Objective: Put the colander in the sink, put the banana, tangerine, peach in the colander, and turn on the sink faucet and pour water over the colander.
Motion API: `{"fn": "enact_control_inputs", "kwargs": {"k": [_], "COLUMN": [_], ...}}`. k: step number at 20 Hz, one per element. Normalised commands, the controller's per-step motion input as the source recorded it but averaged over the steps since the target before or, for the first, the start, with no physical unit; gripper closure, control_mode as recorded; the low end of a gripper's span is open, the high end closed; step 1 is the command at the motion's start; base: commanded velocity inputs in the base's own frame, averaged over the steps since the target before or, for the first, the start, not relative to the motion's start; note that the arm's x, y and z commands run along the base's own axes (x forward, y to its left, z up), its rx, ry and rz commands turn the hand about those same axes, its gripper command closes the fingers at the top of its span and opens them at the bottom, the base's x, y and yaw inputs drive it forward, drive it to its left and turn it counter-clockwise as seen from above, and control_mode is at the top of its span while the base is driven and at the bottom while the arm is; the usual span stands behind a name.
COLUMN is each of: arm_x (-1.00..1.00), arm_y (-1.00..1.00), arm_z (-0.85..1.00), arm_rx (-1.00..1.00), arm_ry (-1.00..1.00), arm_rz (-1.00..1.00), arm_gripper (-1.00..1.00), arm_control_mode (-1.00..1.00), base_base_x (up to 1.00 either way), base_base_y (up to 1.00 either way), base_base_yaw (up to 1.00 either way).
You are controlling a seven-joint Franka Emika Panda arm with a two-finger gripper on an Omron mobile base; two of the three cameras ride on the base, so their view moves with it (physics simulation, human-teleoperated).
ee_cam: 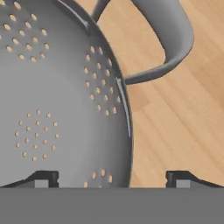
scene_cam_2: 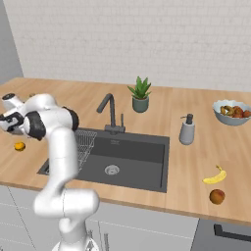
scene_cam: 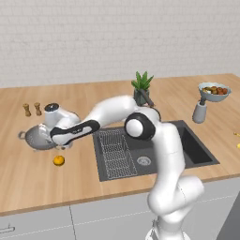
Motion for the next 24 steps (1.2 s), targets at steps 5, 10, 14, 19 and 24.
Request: {"fn": "enact_control_inputs", "kwargs": {"k": [5, 10, 14, 19, 24], "arm_x": [0.18, -0.05, -0.29, -0.63, -0.88], "arm_y": [0.14, -0.74, -1.0, -1.0, -1.0], "arm_z": [-0.35, -0.21, -0.15, 0.01, 0.23], "arm_rx": [-0.05, 0.02, 0.09, 0.22, 0.38], "arm_ry": [0.02, -0.04, -0.08, -0.13, -0.15], "arm_rz": [0.0, -0.14, -0.29, -0.21, -0.14], "arm_gripper": [1.0, 1.0, 1.0, 1.0, 1.0], "arm_control_mode": [-1.0, -1.0, -1.0, -1.0, -1.0], "base_base_x": [0.0, 0.0, 0.0, 0.0, 0.0], "base_base_y": [0.0, 0.0, 0.0, 0.0, 0.0], "base_base_yaw": [0.0, 0.0, 0.0, 0.0, 0.0]}}
